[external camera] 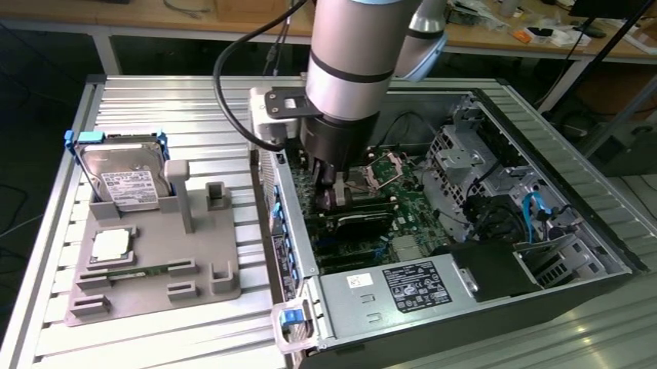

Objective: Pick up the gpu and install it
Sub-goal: 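Press down on the gpu until it lock into place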

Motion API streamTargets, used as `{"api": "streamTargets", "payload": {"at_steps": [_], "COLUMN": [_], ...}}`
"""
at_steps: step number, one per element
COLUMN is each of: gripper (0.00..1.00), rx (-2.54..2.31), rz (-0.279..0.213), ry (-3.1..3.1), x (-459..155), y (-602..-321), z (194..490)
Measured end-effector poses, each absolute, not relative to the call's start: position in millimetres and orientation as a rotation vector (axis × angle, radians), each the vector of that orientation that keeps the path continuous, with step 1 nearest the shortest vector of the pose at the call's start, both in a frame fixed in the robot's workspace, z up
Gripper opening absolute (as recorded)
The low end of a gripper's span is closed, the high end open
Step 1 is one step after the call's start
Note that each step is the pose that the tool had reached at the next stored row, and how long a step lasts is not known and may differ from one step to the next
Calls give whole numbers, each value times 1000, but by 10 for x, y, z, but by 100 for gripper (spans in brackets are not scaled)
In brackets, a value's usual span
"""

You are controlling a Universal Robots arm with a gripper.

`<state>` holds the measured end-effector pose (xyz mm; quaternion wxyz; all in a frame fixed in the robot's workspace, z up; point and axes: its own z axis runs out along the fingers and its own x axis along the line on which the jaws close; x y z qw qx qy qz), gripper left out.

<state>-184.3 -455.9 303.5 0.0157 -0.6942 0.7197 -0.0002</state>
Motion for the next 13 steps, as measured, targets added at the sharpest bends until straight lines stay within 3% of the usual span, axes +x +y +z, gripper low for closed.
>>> {"api": "streamTargets", "payload": {"at_steps": [10, 13], "gripper": [11, 11], "rx": [-2213, -2230], "rz": [126, 140], "ry": [2299, 2319], "x": [-1743, -1725], "y": [-4559, -4559], "z": [3042, 3076]}}
